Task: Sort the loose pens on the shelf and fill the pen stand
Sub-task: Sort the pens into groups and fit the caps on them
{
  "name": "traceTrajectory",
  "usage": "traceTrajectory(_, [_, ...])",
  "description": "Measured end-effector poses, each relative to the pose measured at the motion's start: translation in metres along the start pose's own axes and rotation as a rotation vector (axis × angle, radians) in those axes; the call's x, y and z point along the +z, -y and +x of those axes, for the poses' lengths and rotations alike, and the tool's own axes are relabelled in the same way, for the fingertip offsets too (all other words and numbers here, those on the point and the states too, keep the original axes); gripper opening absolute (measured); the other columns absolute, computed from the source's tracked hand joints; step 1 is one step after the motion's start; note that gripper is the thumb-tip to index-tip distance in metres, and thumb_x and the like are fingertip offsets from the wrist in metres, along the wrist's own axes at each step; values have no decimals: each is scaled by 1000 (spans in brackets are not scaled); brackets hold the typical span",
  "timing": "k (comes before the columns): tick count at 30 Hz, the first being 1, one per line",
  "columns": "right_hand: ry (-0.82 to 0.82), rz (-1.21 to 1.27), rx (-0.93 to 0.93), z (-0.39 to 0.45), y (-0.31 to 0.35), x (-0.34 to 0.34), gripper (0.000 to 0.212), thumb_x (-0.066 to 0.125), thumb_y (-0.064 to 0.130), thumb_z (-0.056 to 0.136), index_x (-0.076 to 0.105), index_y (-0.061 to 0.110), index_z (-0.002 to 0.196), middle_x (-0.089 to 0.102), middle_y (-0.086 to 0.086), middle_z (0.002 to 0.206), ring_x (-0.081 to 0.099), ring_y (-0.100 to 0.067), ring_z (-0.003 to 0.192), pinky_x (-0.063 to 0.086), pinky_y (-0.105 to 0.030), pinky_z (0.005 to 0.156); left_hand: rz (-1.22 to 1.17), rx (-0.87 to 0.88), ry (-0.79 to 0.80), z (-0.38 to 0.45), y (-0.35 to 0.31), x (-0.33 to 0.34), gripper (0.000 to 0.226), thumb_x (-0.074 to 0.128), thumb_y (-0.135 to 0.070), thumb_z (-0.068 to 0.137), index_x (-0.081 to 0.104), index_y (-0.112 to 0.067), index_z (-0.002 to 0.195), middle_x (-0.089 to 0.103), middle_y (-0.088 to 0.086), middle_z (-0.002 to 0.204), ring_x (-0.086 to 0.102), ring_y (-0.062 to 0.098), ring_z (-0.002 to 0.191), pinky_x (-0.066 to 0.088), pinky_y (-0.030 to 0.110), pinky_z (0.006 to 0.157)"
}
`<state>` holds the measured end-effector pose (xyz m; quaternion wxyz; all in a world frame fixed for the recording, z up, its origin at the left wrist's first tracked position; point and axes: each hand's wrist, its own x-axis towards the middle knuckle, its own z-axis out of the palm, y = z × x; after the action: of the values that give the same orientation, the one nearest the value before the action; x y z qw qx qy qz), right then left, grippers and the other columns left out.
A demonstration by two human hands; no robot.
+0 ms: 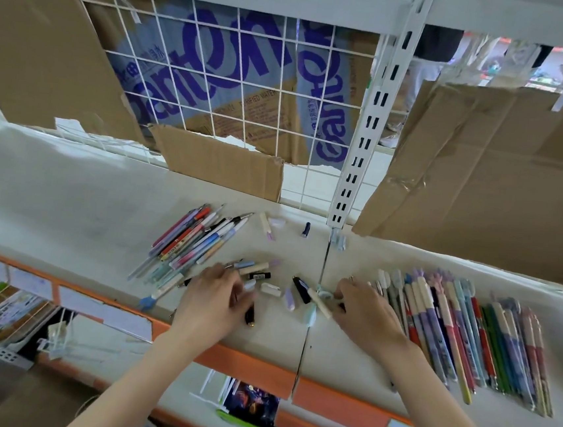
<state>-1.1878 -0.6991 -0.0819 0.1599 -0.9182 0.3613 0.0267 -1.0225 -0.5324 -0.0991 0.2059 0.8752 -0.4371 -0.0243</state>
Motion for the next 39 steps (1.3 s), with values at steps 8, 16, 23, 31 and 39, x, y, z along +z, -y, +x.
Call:
traceTrajectory(8, [-208, 537, -27, 6, 10, -5, 11, 58, 6, 88, 63, 11, 80, 63, 4, 71, 56, 0, 60, 41, -7, 59, 209, -178, -6, 28, 44, -2, 25, 52, -25, 93, 58, -6, 108, 50, 14, 118, 41, 33, 115, 34, 40, 95])
traceTrajectory(16, [-282, 1166, -54, 4, 32, -9, 13, 57, 1, 90, 66, 8, 86, 67, -1, 64, 60, -13, 56, 48, -20, 57, -333, 67, 15, 2, 1, -17, 3, 44, -18, 97, 44, -15, 99, 58, 2, 73, 55, 18, 65, 39, 36, 59])
traceTrajectory(23, [-278, 1207, -81, 0, 34, -13, 13, 57, 2, 91, 66, 11, 86, 65, 1, 60, 56, -8, 52, 46, -17, 57, -383, 168, -1, -4, -12, -12, 4, 47, -20, 96, 44, -17, 96, 45, -11, 67, 46, 4, 59, 34, 16, 53])
traceTrajectory(31, [-233, 1281, -89, -3, 40, -8, 13, 56, -1, 90, 66, 6, 87, 66, -9, 65, 55, -13, 53, 46, -19, 56, -396, 261, -8, -2, -21, -13, 9, 43, -29, 96, 44, -21, 92, 56, -8, 68, 54, 11, 60, 40, 31, 56])
traceTrajectory(39, [-350, 1367, -59, -3, 32, -11, 14, 54, 0, 91, 66, 6, 89, 64, -1, 60, 55, -8, 54, 45, -17, 55, -376, 212, -29, 2, -14, -13, 13, 43, -26, 97, 48, -14, 99, 58, -2, 75, 57, 15, 64, 47, 38, 58])
